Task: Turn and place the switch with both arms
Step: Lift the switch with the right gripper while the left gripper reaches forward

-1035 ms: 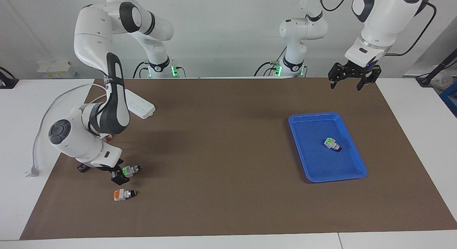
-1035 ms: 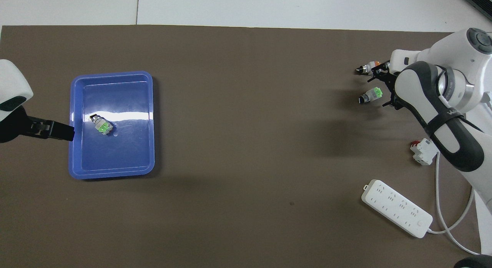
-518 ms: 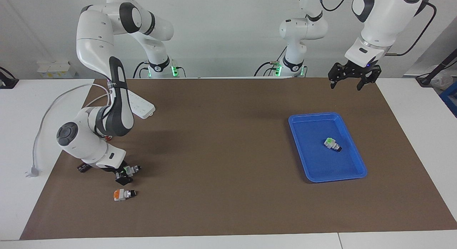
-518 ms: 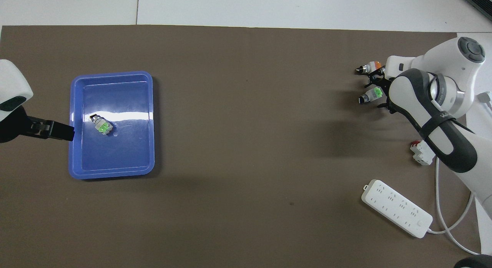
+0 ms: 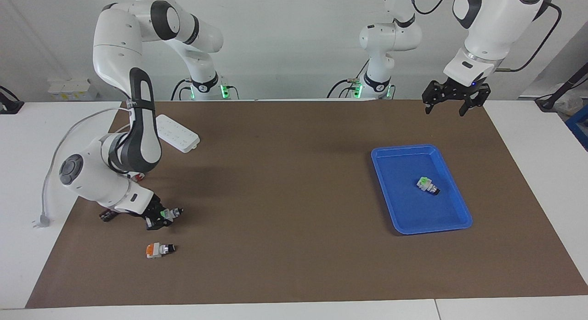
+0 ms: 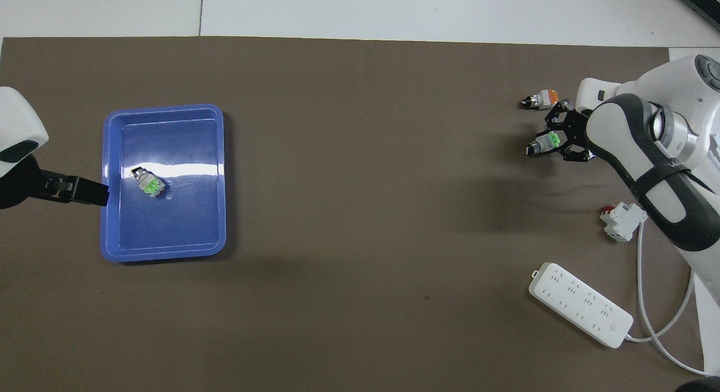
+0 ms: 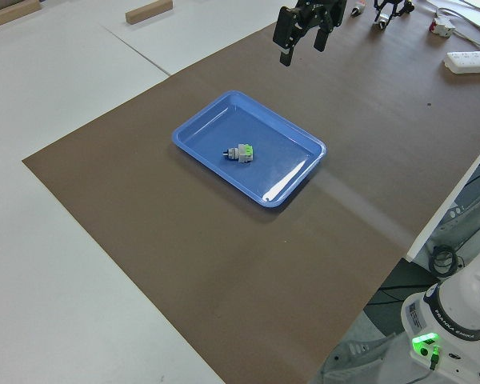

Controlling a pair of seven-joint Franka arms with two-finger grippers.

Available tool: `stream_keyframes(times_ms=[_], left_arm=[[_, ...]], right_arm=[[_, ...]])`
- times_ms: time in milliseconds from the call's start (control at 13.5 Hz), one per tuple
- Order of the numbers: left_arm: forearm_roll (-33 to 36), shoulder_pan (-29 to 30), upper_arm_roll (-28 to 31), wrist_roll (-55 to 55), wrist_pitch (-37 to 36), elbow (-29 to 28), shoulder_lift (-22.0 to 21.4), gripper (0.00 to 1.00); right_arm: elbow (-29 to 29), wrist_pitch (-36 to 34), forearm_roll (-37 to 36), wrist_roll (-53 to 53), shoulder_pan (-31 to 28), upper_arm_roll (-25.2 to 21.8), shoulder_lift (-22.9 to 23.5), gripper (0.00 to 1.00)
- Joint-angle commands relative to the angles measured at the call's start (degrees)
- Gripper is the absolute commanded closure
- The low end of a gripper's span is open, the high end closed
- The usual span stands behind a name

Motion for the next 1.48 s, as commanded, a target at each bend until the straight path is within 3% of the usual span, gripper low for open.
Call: stream_keyframes(times_ms=[0,370,592,961,1183,1405], left_arm=[[0.74,0.05,-0.01,-0.07,0.66,-1.46,-1.43,0.00],[0.82,-0.65,-0.10,0.02,1.10,-1.54,-1.51,0.00],[0.13,-0.91,-0.54,-0.15,1.10,-2.07,-1.86,0.00],[-13.83,-1.78,-0.72,-0.07,3.02,-7.51,-4.67,0.08],[-21.65,-5.47,-0.72,0.37,9.95,-12.95,-6.95,0.11],[-29.12,-8.38,-0.72,2.12,13.66,-13.94,-7.23,0.18]], right_arm=[[-7.51,-2.66,5.04,0.24,0.78,0.79,-8.05,1.00],[-20.27,-2.92,12.78,6.56,5.89,0.79,-21.95,1.00],[-21.51,-5.29,16.64,9.73,8.96,0.79,-25.57,1.00],[-22.30,-6.62,22.89,19.73,15.10,0.79,-32.60,1.00],[-22.30,-6.44,25.71,28.97,18.45,0.79,-35.50,1.00],[-22.30,-6.18,29.13,31.45,20.47,0.79,-36.91,1.00]])
